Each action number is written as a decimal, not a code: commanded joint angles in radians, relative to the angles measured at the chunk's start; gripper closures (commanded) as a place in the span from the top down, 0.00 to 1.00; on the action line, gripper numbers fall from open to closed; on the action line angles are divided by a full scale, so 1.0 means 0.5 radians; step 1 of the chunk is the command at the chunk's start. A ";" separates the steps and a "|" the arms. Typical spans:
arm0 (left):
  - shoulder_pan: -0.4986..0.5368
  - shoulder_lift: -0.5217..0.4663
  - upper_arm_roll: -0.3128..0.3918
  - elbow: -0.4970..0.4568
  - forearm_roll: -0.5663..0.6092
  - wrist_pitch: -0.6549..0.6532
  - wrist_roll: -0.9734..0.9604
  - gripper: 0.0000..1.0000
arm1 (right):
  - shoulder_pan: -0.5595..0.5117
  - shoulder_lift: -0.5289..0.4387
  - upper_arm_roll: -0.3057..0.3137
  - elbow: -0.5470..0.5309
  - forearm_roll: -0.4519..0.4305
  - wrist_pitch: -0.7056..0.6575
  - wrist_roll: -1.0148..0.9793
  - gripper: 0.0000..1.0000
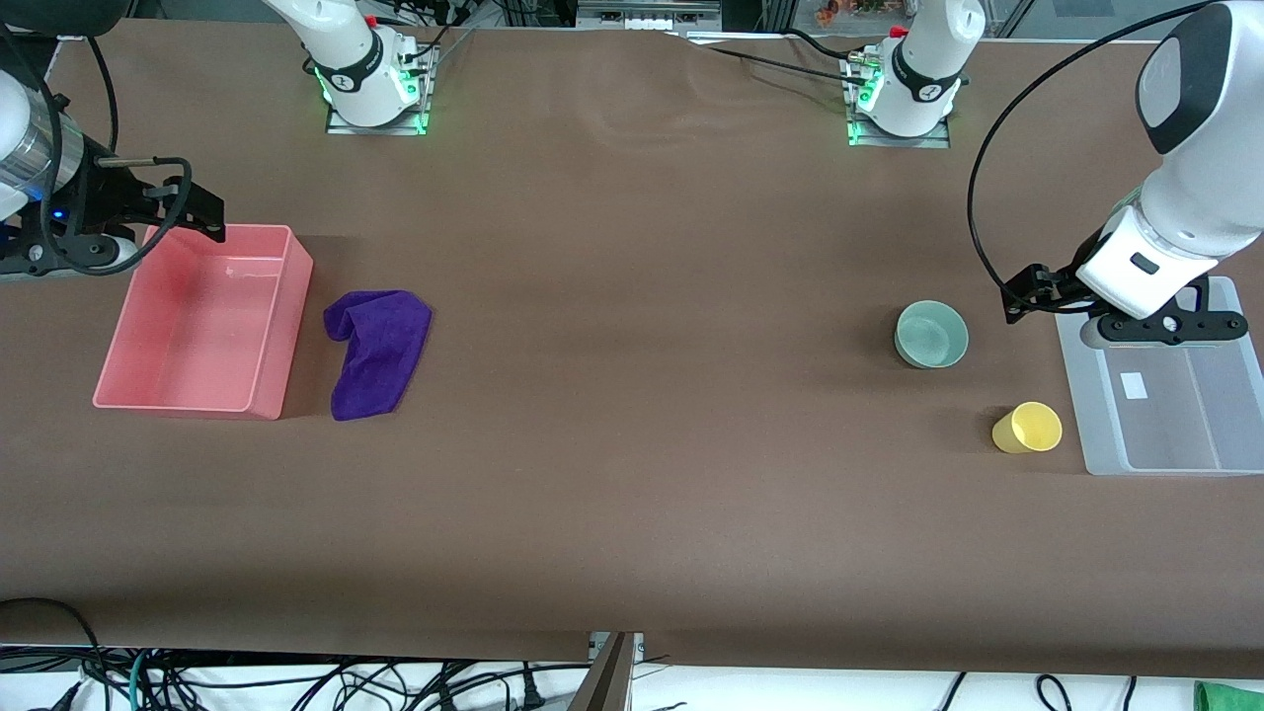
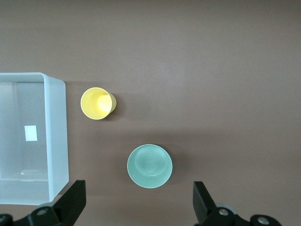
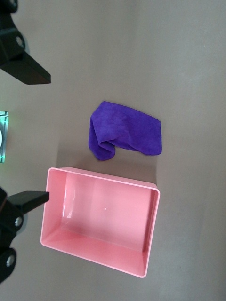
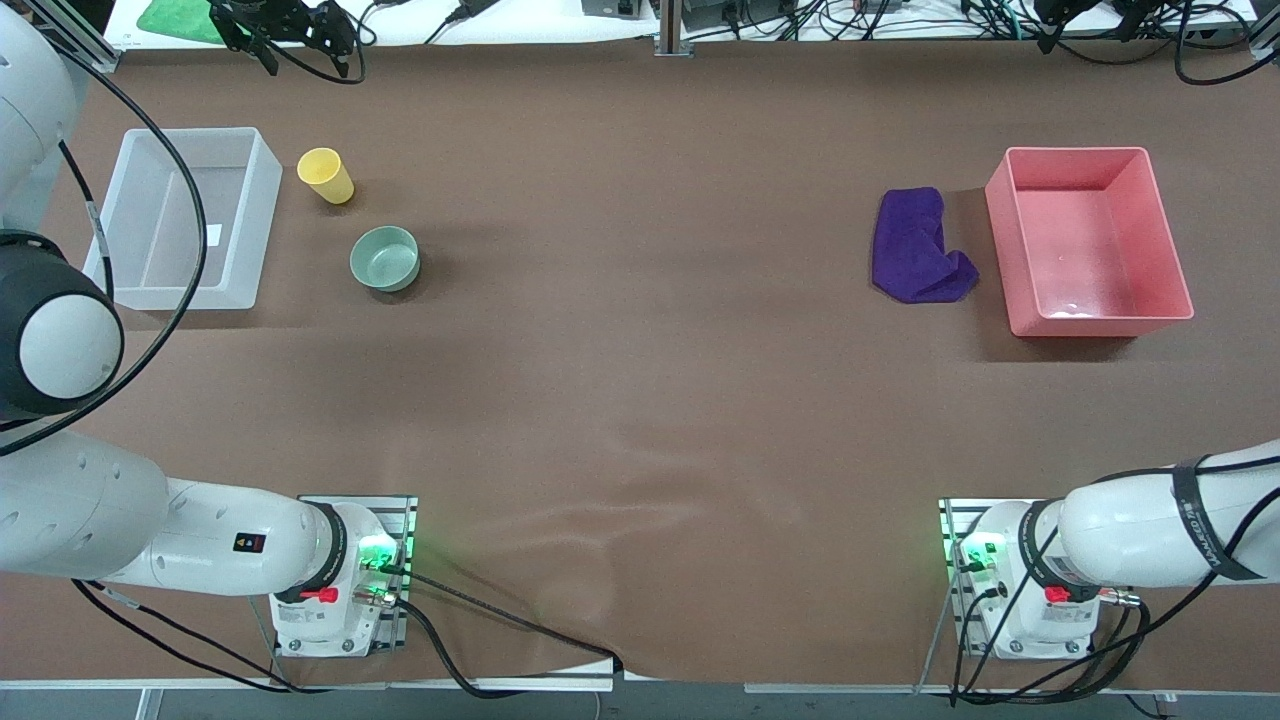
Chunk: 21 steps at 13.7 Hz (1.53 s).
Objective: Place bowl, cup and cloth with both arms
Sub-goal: 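Move the left gripper down toward the mint-green bowl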
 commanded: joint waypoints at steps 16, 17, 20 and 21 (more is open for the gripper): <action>-0.030 0.024 -0.063 0.063 -0.051 -0.050 -0.023 1.00 | -0.014 -0.004 0.005 0.006 -0.016 0.003 -0.017 1.00; -0.033 0.024 -0.069 0.066 -0.051 -0.050 -0.026 1.00 | -0.014 -0.004 0.005 0.006 -0.016 0.003 -0.017 1.00; -0.027 0.024 -0.072 0.072 -0.051 -0.050 -0.017 1.00 | -0.014 -0.004 0.005 0.006 -0.016 0.003 -0.017 1.00; -0.027 0.024 -0.069 0.072 -0.051 -0.050 -0.017 1.00 | -0.014 -0.004 0.005 0.006 -0.016 0.003 -0.017 1.00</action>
